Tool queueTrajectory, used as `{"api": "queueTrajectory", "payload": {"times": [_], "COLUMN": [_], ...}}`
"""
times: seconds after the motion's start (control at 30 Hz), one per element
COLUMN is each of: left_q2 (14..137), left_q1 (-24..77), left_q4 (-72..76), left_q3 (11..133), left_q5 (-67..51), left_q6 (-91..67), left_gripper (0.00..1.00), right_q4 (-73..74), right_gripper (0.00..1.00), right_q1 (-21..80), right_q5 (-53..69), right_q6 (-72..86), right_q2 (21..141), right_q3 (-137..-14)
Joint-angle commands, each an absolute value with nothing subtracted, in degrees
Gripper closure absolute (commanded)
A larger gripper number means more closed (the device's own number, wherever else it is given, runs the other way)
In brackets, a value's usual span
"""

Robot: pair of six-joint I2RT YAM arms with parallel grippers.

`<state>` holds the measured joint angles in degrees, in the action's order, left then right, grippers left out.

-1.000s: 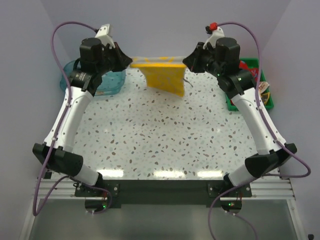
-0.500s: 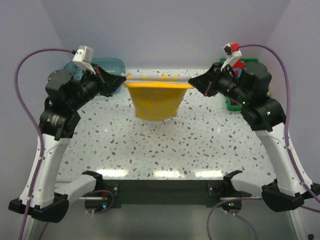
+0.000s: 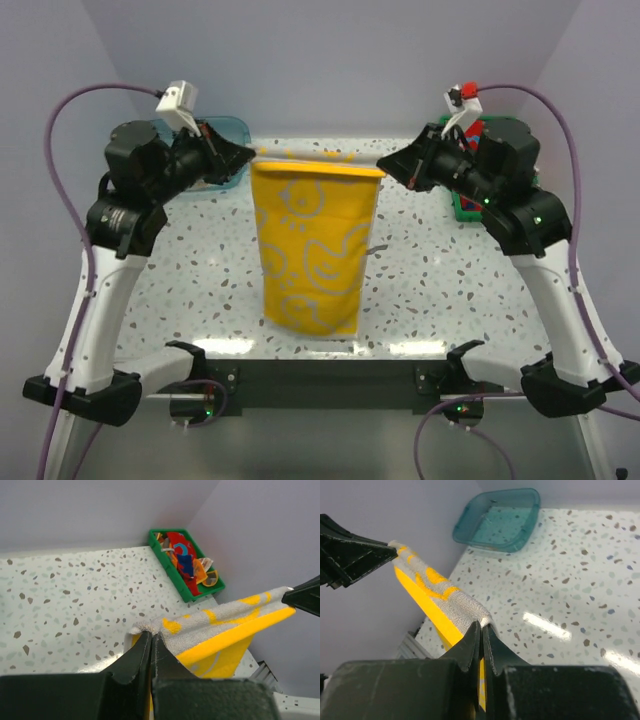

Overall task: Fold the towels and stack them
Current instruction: Flatten out the crumpled towel

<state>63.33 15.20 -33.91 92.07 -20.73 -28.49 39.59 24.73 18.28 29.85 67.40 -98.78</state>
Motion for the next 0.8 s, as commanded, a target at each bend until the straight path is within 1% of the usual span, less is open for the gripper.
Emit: {"api": "queueTrajectory", "payload": {"times": [0.0, 0.07, 0.13, 0.17, 0.27, 0.37, 0.47, 0.53, 0.63, 0.73, 0.77], "left_q2": [68.6, 71.6, 77.5, 79.8, 91.5, 99.3, 104.3, 105.6, 105.1, 101.9, 99.6], "left_q1": [13.4, 13.4, 13.3, 13.3, 13.2, 12.9, 12.8, 12.8, 12.8, 12.8, 12.9], "left_q4": [-32.1, -29.7, -26.3, -25.3, -22.5, -22.2, -22.9, -23.6, -24.8, -25.5, -26.0], "left_q3": [86.7, 85.3, 85.3, 85.9, 90.3, 95.2, 98.3, 98.3, 95.0, 88.7, 84.9], "left_q5": [-9.6, -8.4, -7.7, -7.6, -7.8, -8.3, -10.0, -11.2, -12.4, -15.0, -15.7], "left_q6": [-27.2, -27.0, -26.0, -25.8, -24.7, -24.0, -23.9, -23.9, -24.2, -25.0, -25.1], "left_gripper": [1.0, 1.0, 1.0, 1.0, 1.0, 1.0, 1.0, 1.0, 1.0, 1.0, 1.0], "right_q4": [37.5, 33.7, 31.0, 29.0, 27.7, 27.4, 28.2, 28.4, 29.4, 31.2, 31.5], "right_gripper": [1.0, 1.0, 1.0, 1.0, 1.0, 1.0, 1.0, 1.0, 1.0, 1.0, 1.0], "right_q1": [23.0, 22.9, 22.8, 22.2, 20.9, 19.7, 18.5, 17.8, 17.8, 17.8, 17.8], "right_q5": [7.4, 6.2, 5.2, 5.1, 5.1, 6.2, 7.2, 8.3, 10.5, 12.3, 13.4], "right_q6": [29.6, 29.1, 28.8, 28.5, 27.8, 27.0, 26.5, 26.6, 26.6, 27.8, 28.4], "right_q2": [70.7, 74.9, 77.9, 82.0, 90.0, 97.1, 100.9, 101.5, 100.6, 98.1, 97.0], "right_q3": [-94.3, -91.7, -90.7, -91.1, -94.6, -98.3, -100.1, -99.1, -95.7, -90.0, -88.0]}}
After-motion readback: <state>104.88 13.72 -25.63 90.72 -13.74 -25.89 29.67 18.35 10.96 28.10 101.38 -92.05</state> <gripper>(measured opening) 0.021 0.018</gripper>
